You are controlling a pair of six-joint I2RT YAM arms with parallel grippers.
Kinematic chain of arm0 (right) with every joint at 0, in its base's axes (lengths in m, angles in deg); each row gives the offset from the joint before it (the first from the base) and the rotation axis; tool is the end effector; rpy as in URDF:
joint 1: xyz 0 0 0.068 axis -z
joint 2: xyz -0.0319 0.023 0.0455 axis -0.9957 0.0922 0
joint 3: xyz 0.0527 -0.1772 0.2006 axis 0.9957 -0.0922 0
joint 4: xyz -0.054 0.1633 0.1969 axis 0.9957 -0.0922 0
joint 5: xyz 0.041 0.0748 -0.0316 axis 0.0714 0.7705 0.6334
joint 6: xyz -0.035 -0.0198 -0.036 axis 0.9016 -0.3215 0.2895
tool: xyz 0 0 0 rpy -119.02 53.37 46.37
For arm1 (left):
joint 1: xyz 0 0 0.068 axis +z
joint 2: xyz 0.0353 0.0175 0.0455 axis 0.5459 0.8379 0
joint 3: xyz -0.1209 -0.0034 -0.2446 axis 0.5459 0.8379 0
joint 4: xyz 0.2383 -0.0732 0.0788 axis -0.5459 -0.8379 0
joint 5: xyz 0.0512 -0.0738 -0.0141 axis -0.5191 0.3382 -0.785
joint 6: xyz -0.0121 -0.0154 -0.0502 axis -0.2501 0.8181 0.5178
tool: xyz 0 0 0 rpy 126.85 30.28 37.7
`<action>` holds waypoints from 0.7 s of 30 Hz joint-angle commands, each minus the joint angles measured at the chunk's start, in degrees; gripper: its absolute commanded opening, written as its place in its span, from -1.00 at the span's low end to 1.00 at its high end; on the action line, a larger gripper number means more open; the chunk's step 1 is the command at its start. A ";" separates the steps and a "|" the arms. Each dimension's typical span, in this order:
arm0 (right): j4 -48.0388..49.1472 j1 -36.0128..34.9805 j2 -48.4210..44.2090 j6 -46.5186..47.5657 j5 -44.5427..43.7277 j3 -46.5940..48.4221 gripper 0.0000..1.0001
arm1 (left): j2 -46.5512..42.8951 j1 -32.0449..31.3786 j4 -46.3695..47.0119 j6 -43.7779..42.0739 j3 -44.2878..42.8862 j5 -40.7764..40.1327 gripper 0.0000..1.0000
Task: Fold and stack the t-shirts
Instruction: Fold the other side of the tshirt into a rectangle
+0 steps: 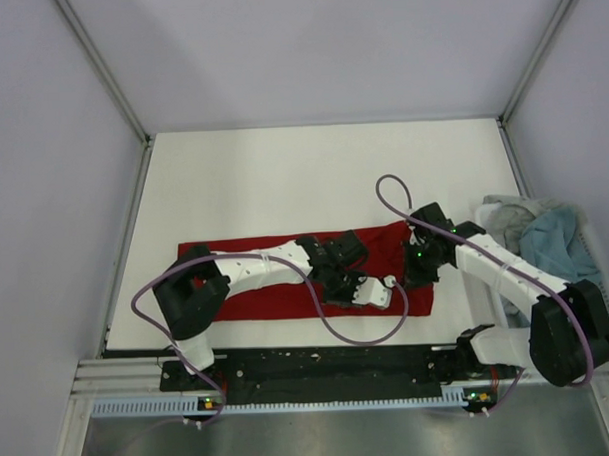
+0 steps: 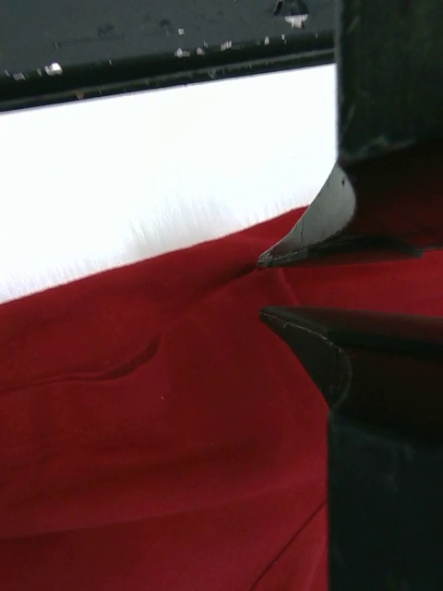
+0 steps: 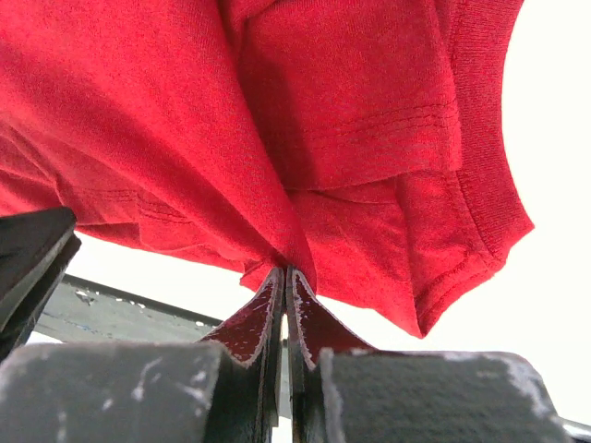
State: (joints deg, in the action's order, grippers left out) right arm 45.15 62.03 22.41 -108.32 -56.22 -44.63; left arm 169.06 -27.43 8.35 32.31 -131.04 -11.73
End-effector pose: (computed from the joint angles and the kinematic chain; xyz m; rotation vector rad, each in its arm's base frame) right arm 0.1939 0.0889 0.1921 0.0569 2.9161 0.4605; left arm 0.1602 -0.3100 0.1877 2.2532 1.5847 -0.5919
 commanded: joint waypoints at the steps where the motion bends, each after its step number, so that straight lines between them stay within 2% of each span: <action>1: -1.27 0.62 -2.44 -0.79 -0.04 -0.73 -1.00 | 0.76 0.13 2.37 -3.08 -0.77 -3.36 -0.42; 9: -1.45 0.62 -1.47 -1.40 -0.21 -0.64 -1.00 | 2.26 0.13 2.03 -4.40 -0.33 -4.95 -0.41; 14: -1.36 0.62 -1.22 -1.40 -1.18 -0.64 -1.00 | 0.86 0.22 -0.52 -7.65 0.73 -2.93 -0.27; 18: -1.27 0.62 0.10 -2.28 -1.09 -0.91 -1.00 | 1.20 0.22 -0.44 -8.36 0.73 -1.87 -0.25; 19: -1.45 0.62 0.02 -2.98 -1.61 -0.99 -0.91 | 1.64 0.13 -0.26 -8.01 0.56 -2.14 -0.25; 20: -1.80 0.62 -0.16 -3.42 -2.14 -1.08 -0.73 | 1.73 0.22 -0.17 -7.74 0.55 -2.49 -0.25; 21: -2.32 0.62 -0.77 -3.86 -3.10 -1.08 -0.39 | 1.73 0.13 0.00 -7.74 0.64 -2.75 -0.26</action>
State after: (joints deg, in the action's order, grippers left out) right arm 44.51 62.12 21.96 -110.04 -56.48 -45.16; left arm 170.89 -27.36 8.35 25.75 -130.50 -15.75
